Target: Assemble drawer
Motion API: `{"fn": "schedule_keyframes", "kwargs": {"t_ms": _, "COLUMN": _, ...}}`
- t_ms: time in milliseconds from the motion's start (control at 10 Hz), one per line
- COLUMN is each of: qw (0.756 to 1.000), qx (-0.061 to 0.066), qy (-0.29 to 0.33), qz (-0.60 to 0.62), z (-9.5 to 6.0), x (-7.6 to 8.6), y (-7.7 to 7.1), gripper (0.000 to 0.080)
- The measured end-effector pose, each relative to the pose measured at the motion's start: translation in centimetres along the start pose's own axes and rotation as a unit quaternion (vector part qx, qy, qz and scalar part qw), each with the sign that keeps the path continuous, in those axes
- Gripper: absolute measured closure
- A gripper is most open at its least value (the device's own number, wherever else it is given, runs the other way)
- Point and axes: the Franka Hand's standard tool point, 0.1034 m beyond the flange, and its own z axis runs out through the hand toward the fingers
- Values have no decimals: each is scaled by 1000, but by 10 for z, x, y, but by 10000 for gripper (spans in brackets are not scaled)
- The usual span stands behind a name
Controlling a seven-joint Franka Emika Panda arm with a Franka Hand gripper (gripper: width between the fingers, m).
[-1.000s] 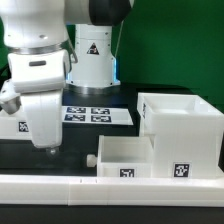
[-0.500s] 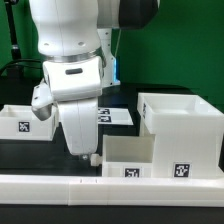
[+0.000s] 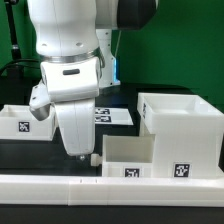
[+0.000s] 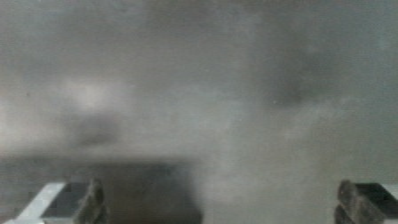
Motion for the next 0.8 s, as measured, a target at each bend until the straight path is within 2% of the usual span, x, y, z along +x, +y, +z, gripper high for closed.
{"fn": "schedule_keyframes", "kwargs": {"t_ms": 300, "qw": 1000, "qx": 5, "qy": 0, "qz": -22, "z": 4, "x": 22, "y": 2, "gripper": 150}}
{"fn": "schedule_keyframes", "kwargs": {"t_ms": 400, "qw": 1000, "qx": 6, "qy": 0, "qz": -27, "z": 5, "x": 25, "y": 2, "gripper": 150}}
{"fn": "schedule_keyframes", "kwargs": {"t_ms": 800, "qw": 1000, "qx": 6, "qy": 0, "qz": -25, "z": 5, "x": 20, "y": 1, "gripper": 150}}
